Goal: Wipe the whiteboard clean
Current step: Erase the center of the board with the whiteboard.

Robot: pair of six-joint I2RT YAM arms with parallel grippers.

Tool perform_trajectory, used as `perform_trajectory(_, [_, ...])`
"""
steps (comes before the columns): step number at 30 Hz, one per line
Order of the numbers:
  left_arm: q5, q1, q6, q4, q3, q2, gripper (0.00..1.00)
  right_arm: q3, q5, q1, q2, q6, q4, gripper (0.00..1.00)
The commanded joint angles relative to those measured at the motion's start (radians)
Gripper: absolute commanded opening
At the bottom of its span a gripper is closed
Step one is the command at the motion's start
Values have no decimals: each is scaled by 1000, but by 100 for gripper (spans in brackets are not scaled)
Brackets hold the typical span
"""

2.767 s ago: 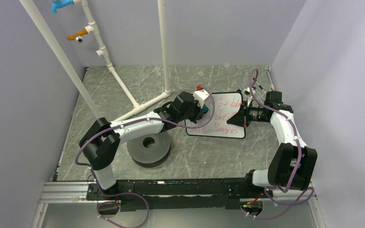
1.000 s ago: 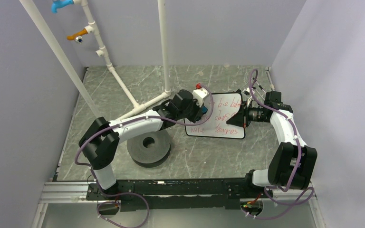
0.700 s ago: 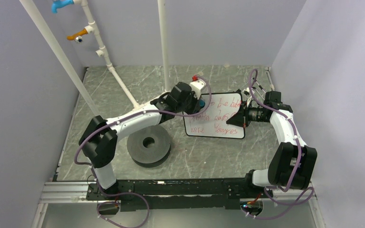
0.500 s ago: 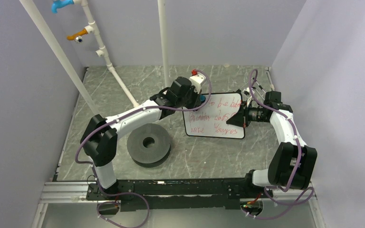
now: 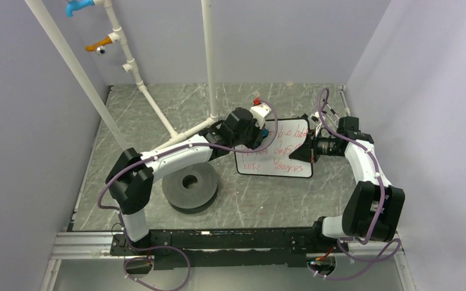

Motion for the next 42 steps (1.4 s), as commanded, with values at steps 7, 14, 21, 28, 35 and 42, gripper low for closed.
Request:
perform_trajectory(7, [-75, 6, 31, -8, -63, -24, 0, 17, -50, 33, -11, -91, -41, 0])
perform_trajectory(14, [-23, 68, -36, 58, -199, -87, 0, 19, -53, 33, -9, -93, -44, 0])
perform_trajectory(21, [38, 62, -43, 133, -283, -113, 0, 18, -52, 34, -8, -91, -42, 0])
perform_trajectory(28, [31, 15, -68, 164, -318, -112, 0, 19, -51, 35, -6, -91, -42, 0])
perform_trajectory(35, [21, -7, -84, 159, -262, -96, 0, 19, -54, 36, -4, -91, -40, 0])
perform_trajectory(42, [-42, -8, -102, 121, -115, -75, 0, 19, -52, 37, -5, -91, -41, 0])
